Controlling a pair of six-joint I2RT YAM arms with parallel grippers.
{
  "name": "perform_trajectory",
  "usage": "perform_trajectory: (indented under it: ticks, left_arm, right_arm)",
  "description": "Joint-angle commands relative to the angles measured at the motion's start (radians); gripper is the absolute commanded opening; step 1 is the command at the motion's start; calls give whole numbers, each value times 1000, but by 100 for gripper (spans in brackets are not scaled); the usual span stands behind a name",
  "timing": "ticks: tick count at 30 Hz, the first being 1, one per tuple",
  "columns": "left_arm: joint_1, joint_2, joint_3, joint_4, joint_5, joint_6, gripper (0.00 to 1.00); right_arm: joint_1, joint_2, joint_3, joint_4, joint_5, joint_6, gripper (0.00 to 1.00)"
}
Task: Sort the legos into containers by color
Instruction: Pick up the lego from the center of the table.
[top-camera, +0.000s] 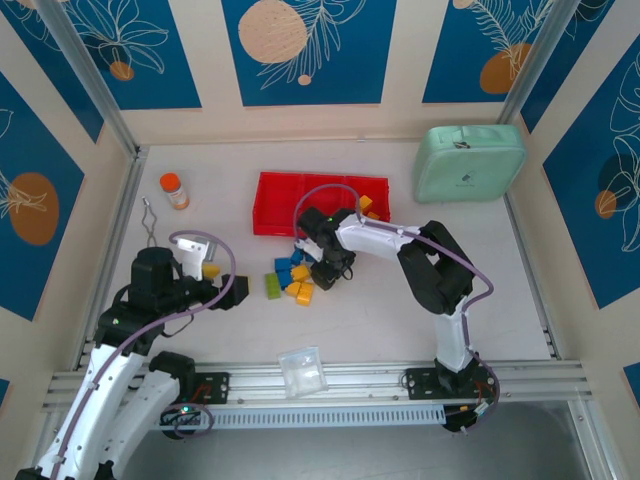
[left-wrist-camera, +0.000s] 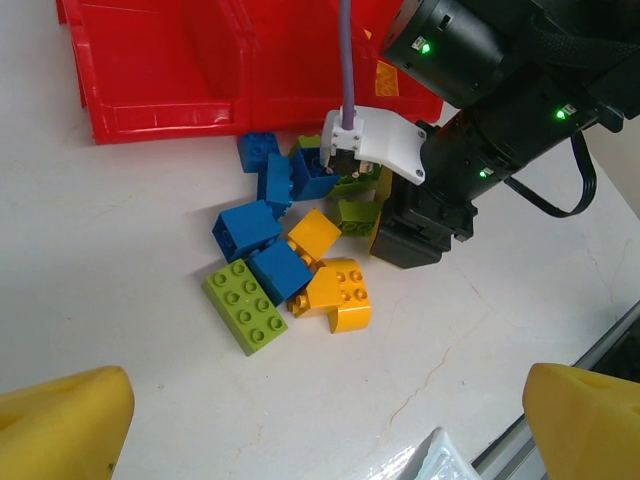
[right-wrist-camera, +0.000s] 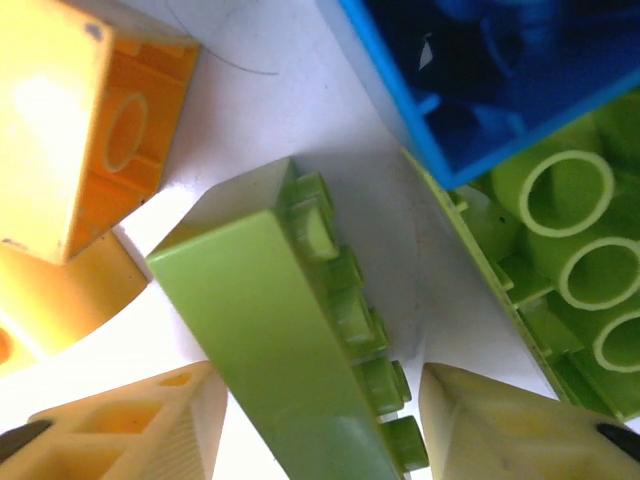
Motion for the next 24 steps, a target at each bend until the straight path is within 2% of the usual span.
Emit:
perform_trajectory:
  ticks: [1,5,9,16,20,24]
  left_arm:
    - [-10,-4,-3,17,5,15,99]
    - [-10,-4,-1,16,-1,14,99]
    - [-10,-4,-3,16,-8,13,99]
    - [-10,-15,-3,17,-14,13,99]
    - [-10,-17,-4,18,-13,13,99]
    - [-10,-16,-5,22,-8,13,99]
  right_arm:
    - [-2,-2,-13,-6,-30,2,50]
    - [0,-11,-13,-22,-27,1,46]
    - [1,-53,-11,-47,-43,6,33]
    - [-35,-163,-26,-47,-138,67,25]
    - [-70,-233,-4,-26,-172,174,24]
    - [-124,-270,8,107,-213,385,23]
